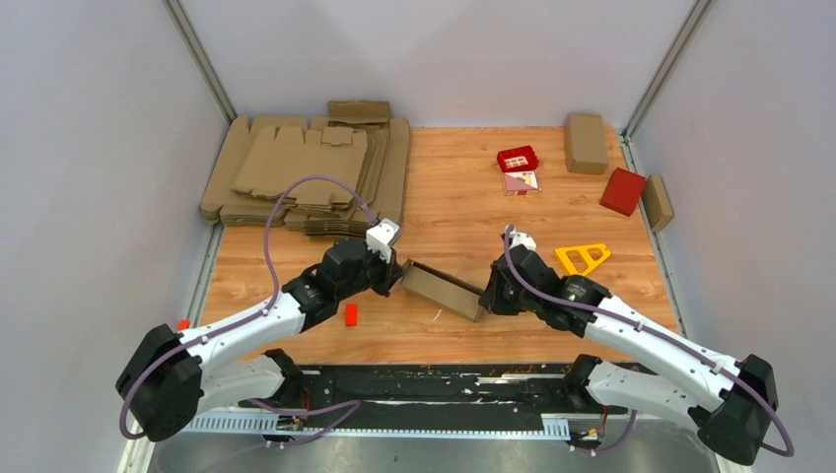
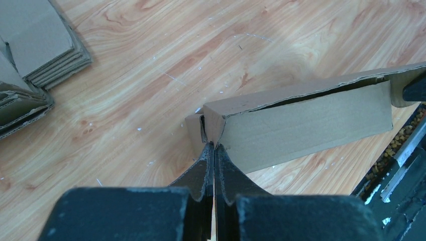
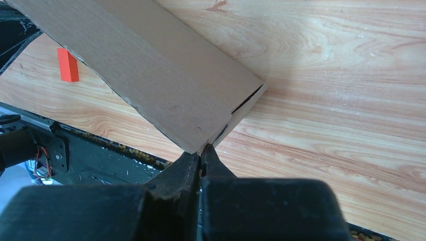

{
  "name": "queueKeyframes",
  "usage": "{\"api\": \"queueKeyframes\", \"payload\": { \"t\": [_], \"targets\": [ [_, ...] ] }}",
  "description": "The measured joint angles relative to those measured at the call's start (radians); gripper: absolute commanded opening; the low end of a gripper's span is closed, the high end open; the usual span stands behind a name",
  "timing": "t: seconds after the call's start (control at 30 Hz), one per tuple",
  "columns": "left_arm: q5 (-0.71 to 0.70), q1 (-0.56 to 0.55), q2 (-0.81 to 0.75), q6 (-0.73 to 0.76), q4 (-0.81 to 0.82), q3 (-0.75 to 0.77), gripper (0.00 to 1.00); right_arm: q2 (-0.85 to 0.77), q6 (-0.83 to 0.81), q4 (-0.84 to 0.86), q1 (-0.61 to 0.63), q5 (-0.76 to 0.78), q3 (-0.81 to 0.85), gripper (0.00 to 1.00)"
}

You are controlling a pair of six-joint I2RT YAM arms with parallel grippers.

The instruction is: Fold the paper box

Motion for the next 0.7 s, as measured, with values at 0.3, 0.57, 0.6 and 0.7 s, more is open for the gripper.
{"api": "queueKeyframes", "payload": {
  "t": [0.3, 0.57, 0.6, 0.7],
  "targets": [
    [0.003, 0.000, 0.048, -0.002, 0.021, 0.009, 0.00, 0.002, 0.029, 0.020, -0.006, 0.000, -0.023, 0.00],
    [0.003, 0.000, 0.053, -0.003, 0.025, 0.009, 0.00, 0.011, 0.064, 0.044, -0.008, 0.017, -0.035, 0.00],
    [0.003, 0.000, 0.054, -0.003, 0.026, 0.009, 0.00, 0.011, 0.071, 0.044, -0.008, 0.019, -0.035, 0.00],
    [0.003, 0.000, 0.056, -0.003, 0.027, 0.009, 0.00, 0.017, 0.095, 0.044, -0.008, 0.027, -0.035, 0.00]
  ]
}}
